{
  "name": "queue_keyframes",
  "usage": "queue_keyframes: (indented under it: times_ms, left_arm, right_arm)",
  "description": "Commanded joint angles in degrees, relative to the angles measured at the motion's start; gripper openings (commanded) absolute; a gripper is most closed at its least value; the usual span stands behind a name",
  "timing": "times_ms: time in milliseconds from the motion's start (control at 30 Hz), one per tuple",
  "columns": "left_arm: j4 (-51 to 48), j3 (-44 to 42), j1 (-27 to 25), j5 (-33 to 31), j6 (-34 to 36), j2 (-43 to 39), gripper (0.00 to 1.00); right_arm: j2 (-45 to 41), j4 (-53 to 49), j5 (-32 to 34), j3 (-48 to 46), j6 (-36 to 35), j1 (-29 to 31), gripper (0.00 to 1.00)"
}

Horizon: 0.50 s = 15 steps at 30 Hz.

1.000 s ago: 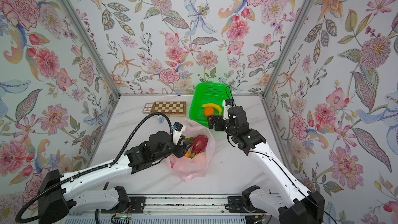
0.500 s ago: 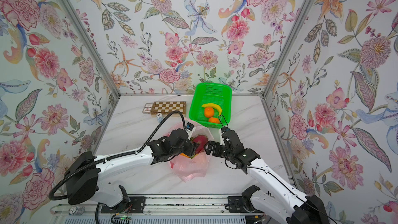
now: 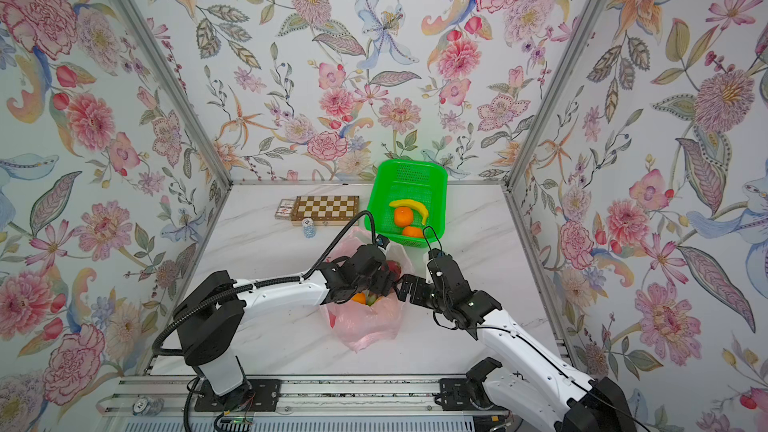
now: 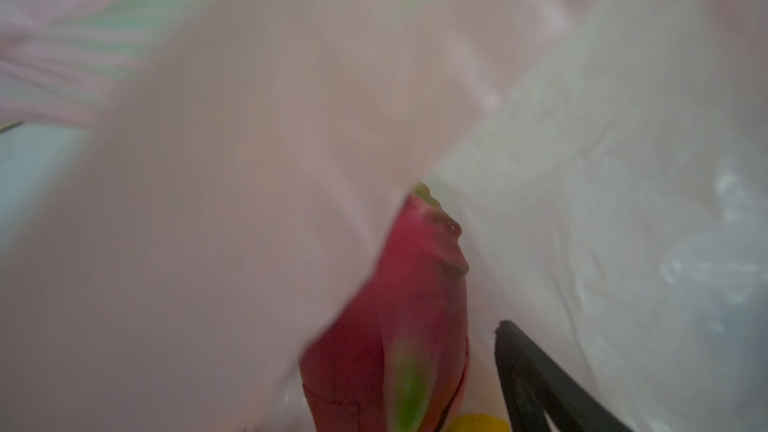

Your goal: Untie the knot of the plastic bag and take out the fruit

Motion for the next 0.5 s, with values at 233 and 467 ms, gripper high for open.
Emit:
queue_keyframes:
  times_ms: [233, 467]
  left_arm:
    - [0.61, 2.65, 1.45, 1.96, 2.01, 7.06, 0.99]
    - [-0.89, 4.39, 1.59, 0.80, 2.81, 10.55, 0.98]
  right_arm:
    - [-1.19, 0.73, -1.51, 0.45, 0.02, 0.31, 0.99]
    - [-1.29, -0.53, -0.71, 1.20, -0.52, 0.26, 0.99]
